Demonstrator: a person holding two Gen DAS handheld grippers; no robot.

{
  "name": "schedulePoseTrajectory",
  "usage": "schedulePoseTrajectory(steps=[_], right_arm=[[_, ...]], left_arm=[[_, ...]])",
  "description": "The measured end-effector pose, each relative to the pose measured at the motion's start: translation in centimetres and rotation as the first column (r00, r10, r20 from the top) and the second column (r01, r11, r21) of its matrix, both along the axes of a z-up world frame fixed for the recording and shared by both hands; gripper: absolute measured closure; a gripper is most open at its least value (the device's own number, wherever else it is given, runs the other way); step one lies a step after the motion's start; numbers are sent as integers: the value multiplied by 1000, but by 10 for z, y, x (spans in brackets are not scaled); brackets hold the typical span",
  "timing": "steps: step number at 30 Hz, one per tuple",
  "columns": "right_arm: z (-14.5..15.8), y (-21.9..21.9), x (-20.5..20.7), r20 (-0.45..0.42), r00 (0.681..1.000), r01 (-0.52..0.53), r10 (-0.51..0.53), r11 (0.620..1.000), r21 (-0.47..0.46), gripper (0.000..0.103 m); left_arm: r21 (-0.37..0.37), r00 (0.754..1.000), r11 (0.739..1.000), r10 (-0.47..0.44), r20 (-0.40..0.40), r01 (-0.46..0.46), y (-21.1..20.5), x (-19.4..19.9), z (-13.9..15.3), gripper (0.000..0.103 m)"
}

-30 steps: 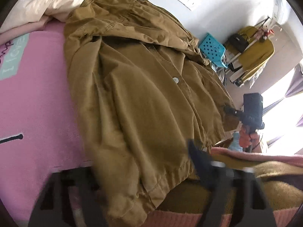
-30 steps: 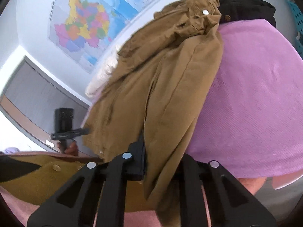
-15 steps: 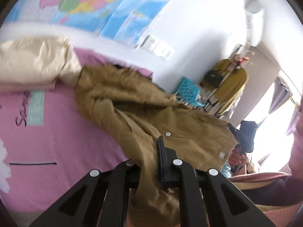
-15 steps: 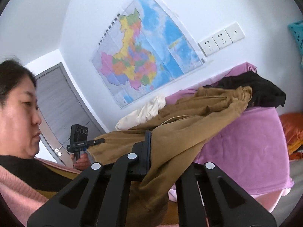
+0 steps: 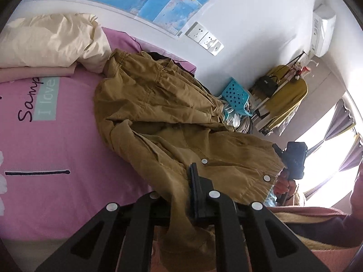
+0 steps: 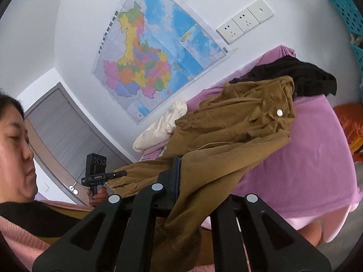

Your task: Fold large clothes

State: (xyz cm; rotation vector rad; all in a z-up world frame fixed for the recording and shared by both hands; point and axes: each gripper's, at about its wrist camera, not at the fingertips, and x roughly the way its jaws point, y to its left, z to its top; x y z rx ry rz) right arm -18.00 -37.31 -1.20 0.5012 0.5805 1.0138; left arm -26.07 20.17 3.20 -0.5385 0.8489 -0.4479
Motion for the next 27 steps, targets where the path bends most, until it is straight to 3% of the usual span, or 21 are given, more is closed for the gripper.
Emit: schedulePoseTrajectory(steps=[17,27], right_arm=[[50,25,70,2,998,59,-59,998,5,95],[55,33,103,-19,995,99,-99,995,15,95]], left_arm=[[17,1000,1000,15,-20,-15,19,55,39,91],[58,999,997,54,-4,-53,21,92,58,91]])
